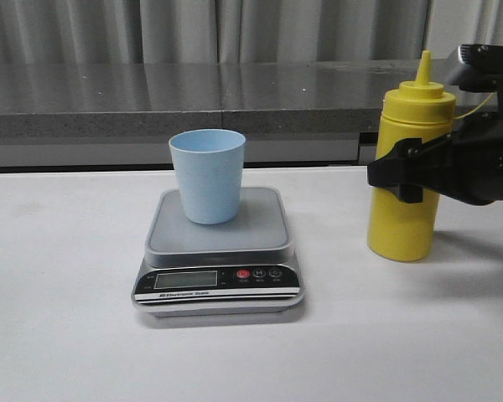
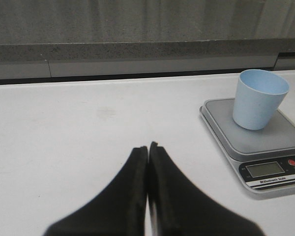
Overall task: Pour seasoning into cup on scale with both arms
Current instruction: 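Set the yellow bottle down on the table with the right gripper, then open the right gripper and withdraw it from the bottle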
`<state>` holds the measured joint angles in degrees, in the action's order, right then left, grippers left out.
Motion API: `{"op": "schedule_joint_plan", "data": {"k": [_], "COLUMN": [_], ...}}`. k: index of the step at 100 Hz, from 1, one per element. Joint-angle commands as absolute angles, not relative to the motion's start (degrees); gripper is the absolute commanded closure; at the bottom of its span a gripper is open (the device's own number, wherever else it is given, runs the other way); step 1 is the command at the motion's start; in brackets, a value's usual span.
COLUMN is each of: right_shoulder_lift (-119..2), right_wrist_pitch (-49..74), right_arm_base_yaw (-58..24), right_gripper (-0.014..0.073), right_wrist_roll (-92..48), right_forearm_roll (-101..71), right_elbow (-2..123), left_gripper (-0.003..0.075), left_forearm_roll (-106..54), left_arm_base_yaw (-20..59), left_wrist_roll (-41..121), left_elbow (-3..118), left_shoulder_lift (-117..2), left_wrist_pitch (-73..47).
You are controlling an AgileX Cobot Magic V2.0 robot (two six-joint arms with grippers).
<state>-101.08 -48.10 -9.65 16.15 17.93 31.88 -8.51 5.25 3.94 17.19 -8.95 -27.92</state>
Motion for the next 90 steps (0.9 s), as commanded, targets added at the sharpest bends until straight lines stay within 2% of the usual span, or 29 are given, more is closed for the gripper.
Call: {"op": "schedule_joint_plan", "data": {"k": [1,41,71,80,90], "right_shoulder_lift": [-98.68,-92.26,-80.2,-76.44,-72.45], "right_wrist_pitch": [-52.8,-53.26,-53.16,-52.76,-50.77], "right_arm_base_yaw": [-9.33,-9.4,-9.4,-9.4,-9.4], "right_gripper": [-0.0041,-0.0041,-0.0032,0.0045,0.0221], "right_wrist_roll": [15.47,15.47,15.47,15.47,15.47], "right_forearm_roll": [18.34,18.4,16.54,14.41,11.57], "right_elbow": [32.87,24.49,17.18,15.55,13.87], "left_gripper": [0.074,0.074,0.074,0.074,0.074], "left_forearm_roll": [-9.43,-9.43,-9.43,-9.43,-9.43], "left_arm_base_yaw": [5.11,5.11,5.11,5.11,5.11], "left_wrist_roll": [3.65,3.65,3.65,3.65,3.65], "left_elbow": [18.79,18.79,18.79,18.79,18.79], "left_shoulder_lift": [-9.62,-9.62,-9.62,-9.62,-9.62], "left_wrist_pitch": [-23.44,-23.44,-23.44,-23.44,-23.44]}}
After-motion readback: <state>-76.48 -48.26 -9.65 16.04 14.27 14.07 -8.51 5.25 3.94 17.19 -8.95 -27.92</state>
